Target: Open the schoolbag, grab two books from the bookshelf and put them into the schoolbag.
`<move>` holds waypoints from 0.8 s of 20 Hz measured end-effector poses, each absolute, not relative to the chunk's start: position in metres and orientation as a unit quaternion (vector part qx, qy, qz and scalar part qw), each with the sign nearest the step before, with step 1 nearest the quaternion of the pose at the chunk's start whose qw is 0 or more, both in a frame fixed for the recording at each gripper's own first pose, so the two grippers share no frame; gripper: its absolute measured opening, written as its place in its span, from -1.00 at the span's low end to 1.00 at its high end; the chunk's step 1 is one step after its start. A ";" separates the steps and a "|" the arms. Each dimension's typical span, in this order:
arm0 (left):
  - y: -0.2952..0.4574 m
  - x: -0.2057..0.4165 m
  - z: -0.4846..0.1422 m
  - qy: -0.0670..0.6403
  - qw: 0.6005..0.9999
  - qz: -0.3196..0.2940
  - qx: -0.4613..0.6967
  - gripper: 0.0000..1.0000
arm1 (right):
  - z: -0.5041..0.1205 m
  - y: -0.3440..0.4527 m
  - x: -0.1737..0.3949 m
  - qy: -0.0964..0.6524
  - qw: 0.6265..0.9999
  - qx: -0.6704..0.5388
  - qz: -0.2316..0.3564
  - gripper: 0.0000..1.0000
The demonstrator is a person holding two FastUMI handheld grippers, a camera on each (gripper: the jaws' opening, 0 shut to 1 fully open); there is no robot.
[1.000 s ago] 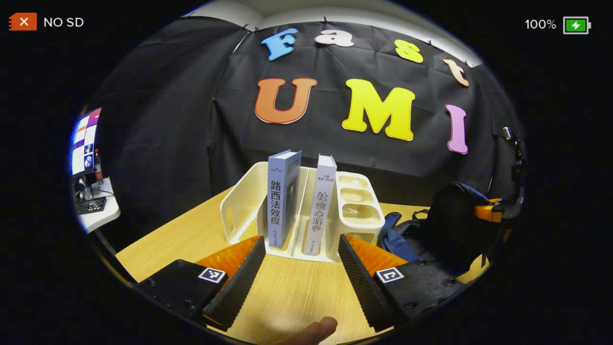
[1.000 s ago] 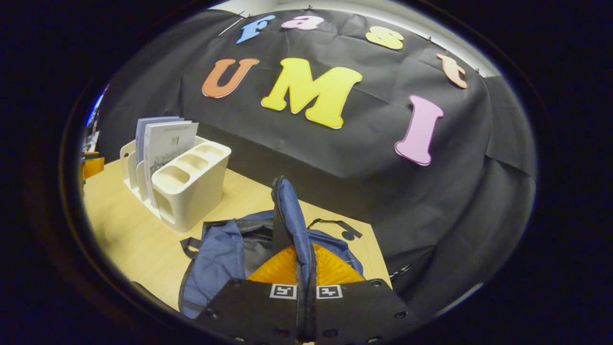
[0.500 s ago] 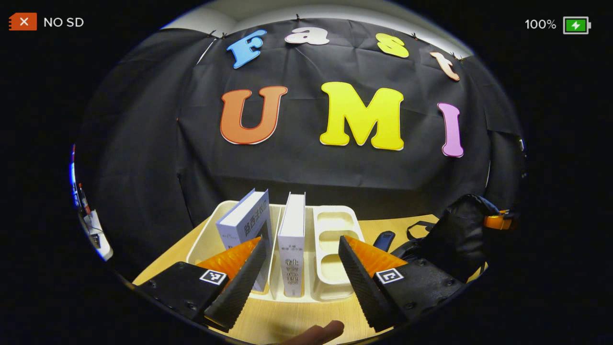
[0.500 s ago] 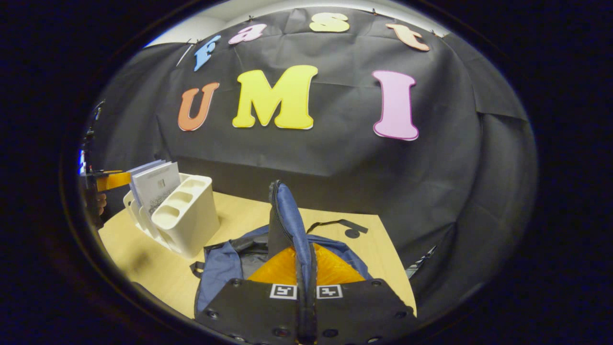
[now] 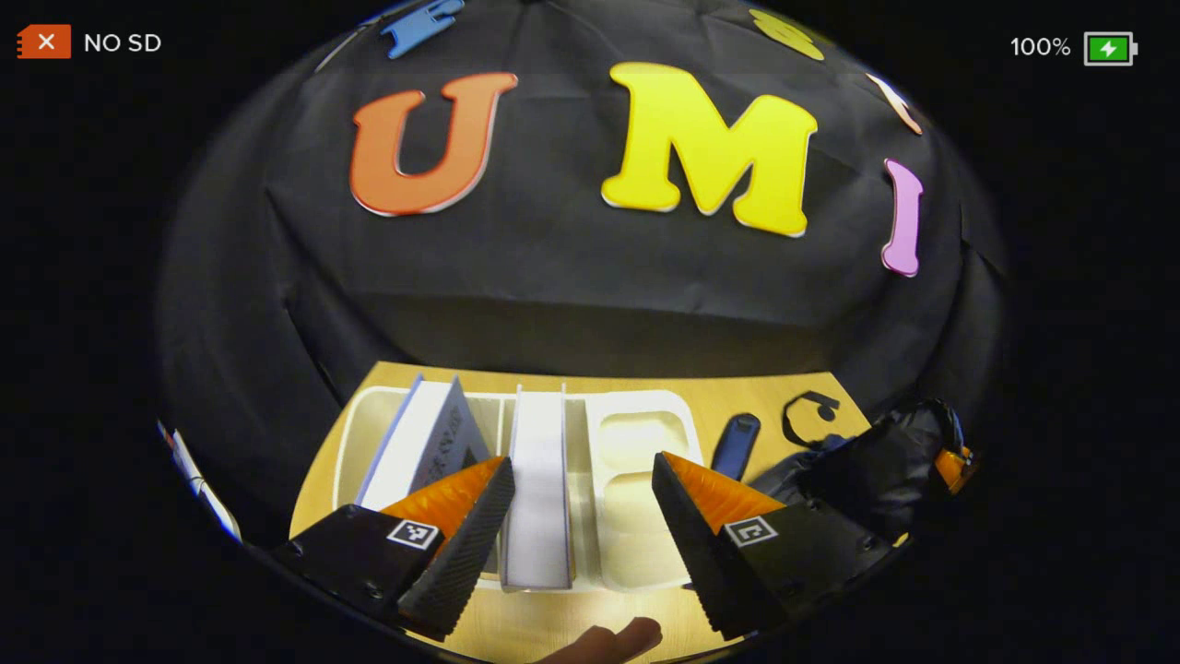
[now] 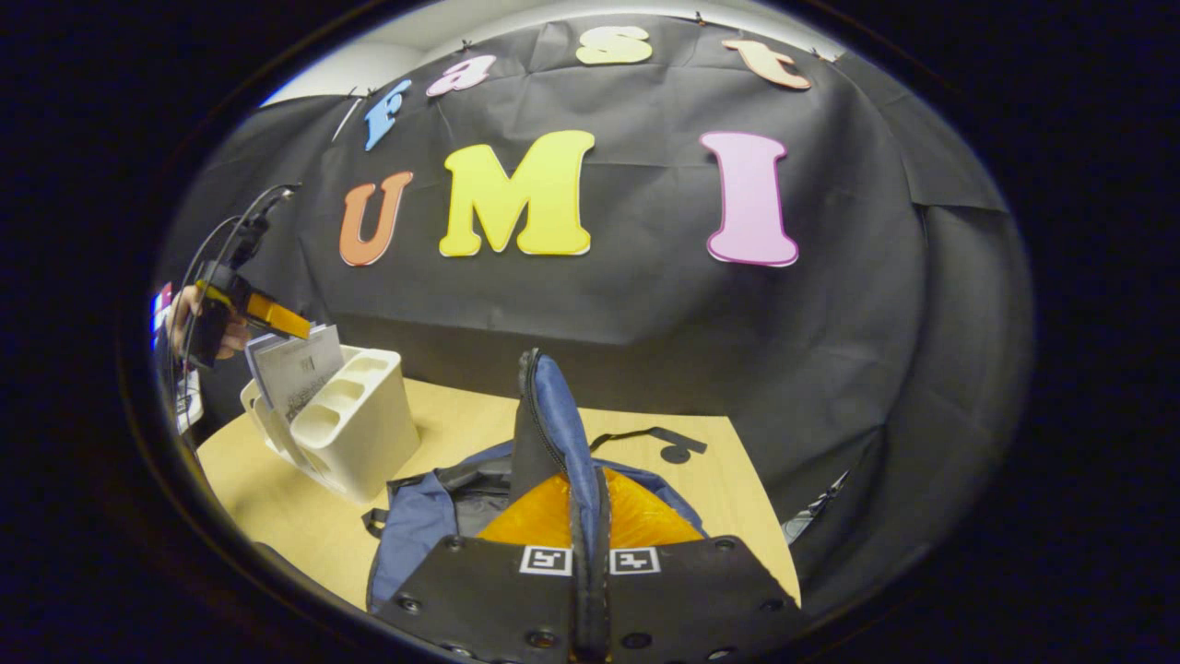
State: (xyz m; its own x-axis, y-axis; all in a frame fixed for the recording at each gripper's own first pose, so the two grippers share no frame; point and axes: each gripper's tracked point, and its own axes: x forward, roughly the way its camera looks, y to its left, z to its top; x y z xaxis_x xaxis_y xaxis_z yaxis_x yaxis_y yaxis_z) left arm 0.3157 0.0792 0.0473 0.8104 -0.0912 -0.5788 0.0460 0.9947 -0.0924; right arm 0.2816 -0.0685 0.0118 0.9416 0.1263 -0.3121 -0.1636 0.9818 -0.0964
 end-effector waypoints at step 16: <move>0.121 0.332 0.044 0.373 0.928 0.008 0.020 0.80 | -0.005 -0.068 0.277 0.162 0.981 -0.068 0.083 -1.00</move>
